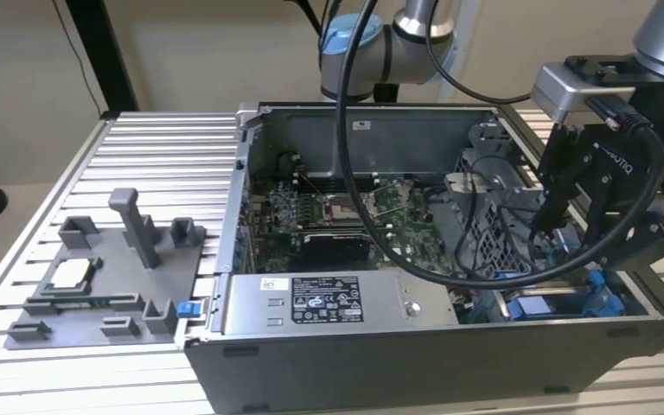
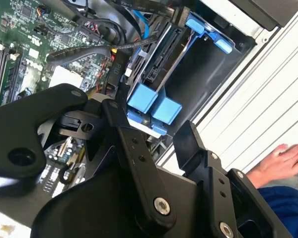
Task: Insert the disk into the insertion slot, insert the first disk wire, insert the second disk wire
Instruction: 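Insert the disk into the insertion slot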
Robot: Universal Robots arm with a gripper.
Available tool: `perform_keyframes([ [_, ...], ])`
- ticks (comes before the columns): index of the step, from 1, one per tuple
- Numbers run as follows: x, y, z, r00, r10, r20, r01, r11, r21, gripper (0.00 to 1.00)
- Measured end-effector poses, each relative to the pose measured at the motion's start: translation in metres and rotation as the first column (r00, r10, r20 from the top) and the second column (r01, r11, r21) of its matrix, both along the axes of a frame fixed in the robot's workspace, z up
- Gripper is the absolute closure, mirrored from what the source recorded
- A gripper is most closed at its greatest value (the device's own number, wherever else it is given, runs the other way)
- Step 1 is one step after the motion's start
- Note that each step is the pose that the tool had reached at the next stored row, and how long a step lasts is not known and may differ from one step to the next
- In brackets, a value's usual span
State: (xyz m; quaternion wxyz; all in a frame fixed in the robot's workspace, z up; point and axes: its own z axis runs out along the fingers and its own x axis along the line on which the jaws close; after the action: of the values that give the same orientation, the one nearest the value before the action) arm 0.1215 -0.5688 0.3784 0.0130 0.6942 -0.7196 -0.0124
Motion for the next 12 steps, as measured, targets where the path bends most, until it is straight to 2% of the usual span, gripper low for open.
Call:
perform_keyframes([
  [8,0.0,-0.0001,0.0003,1.0,0.0,0.0,0.0,1.0,0.0003,0.0],
  [12,0.0,0.0,0.0066,1.0,0.0,0.0,0.0,1.0,0.0004,0.0],
])
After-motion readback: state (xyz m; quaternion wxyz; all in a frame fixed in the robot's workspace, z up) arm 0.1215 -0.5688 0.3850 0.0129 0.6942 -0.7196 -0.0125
